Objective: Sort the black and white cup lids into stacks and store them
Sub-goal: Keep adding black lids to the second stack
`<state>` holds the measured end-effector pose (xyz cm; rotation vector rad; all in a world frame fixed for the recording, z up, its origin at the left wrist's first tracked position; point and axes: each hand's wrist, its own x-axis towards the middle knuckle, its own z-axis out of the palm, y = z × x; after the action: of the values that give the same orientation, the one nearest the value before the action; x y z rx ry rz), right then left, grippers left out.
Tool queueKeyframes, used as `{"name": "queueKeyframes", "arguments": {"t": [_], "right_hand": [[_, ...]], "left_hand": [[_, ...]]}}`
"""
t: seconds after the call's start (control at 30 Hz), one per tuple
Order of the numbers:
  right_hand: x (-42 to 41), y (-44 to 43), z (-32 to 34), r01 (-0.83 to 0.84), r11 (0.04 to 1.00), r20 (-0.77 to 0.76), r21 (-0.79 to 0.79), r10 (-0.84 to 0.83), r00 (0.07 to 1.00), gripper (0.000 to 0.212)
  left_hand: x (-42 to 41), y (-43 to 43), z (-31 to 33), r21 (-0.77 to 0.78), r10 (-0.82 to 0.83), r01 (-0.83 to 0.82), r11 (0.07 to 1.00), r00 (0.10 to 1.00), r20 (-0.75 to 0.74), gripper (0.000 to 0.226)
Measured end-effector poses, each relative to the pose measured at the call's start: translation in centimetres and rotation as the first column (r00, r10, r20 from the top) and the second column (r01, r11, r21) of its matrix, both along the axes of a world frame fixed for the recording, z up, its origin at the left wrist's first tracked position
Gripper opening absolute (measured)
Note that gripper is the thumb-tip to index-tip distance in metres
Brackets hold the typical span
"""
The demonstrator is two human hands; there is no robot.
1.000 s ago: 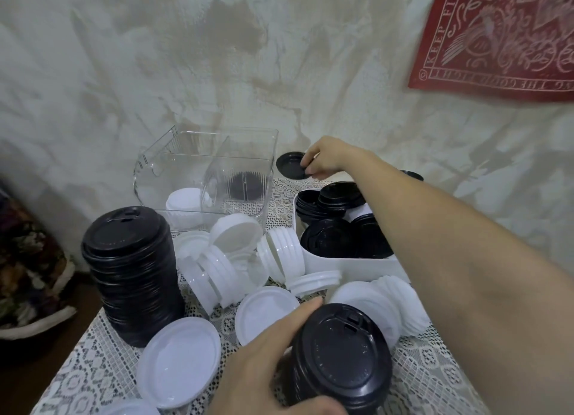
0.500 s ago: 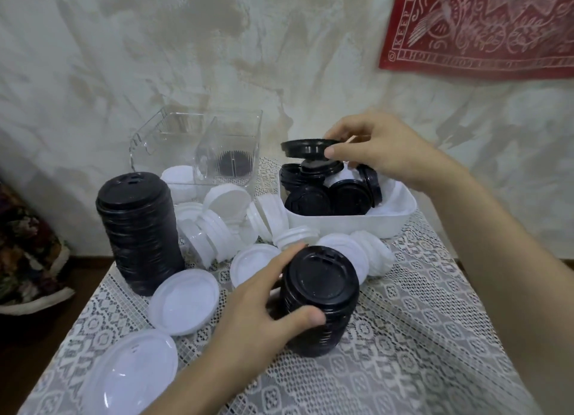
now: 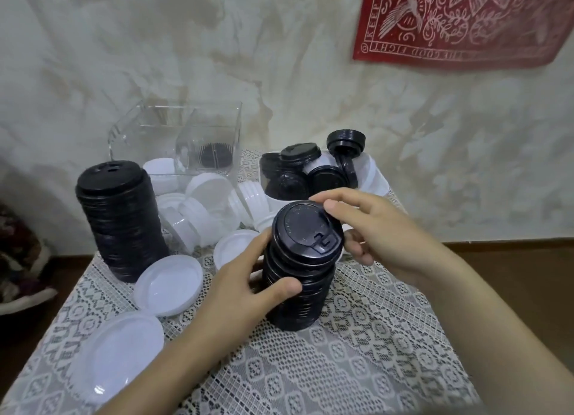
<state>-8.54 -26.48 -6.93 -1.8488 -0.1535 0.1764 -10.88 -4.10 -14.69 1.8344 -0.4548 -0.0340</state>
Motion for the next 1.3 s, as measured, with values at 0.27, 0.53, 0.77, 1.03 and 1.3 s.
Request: {"name": "queueKeyframes", "arguments": {"t": [0.27,0.53,0.77,1.03,1.3], "right_hand": [[-1.3,-1.0,-1.0,-0.174,0.977,-0.008,-0.121,0.174,0.985,0.069],[-1.7,-1.1,-1.2,-0.113,0.98,0.093,-0.166,0.129,0.987,0.056],[-1.9,-0.8,-1.9,-0.207,0.97,0.05,-0.128,0.214,0.976,0.073],[-1.9,-0.8,-2.1,-0.236,0.961,0.071,-0.148,0.248,0.966,0.069],[-2.6,-0.8,-3.0,-0.227,0.965,0.122,-0.131,0.243,0.962,0.057]], "left_hand": [[0.0,0.1,0.0,0.038,-0.019,0.018,0.999,1.0,0.019,0.065],[-0.1,0.2,-0.2,0.045,-0.056,0.055,0.997,0.998,0.003,0.068],[0.3,0.5,-0.7,0.016,-0.032,0.032,0.999,0.999,-0.027,0.087],[0.5,0.3,-0.2,0.029,0.022,-0.022,0.999,1.0,0.001,0.077],[0.8,0.1,0.1,0.066,0.004,-0.006,0.998,1.0,0.021,0.077]]}}
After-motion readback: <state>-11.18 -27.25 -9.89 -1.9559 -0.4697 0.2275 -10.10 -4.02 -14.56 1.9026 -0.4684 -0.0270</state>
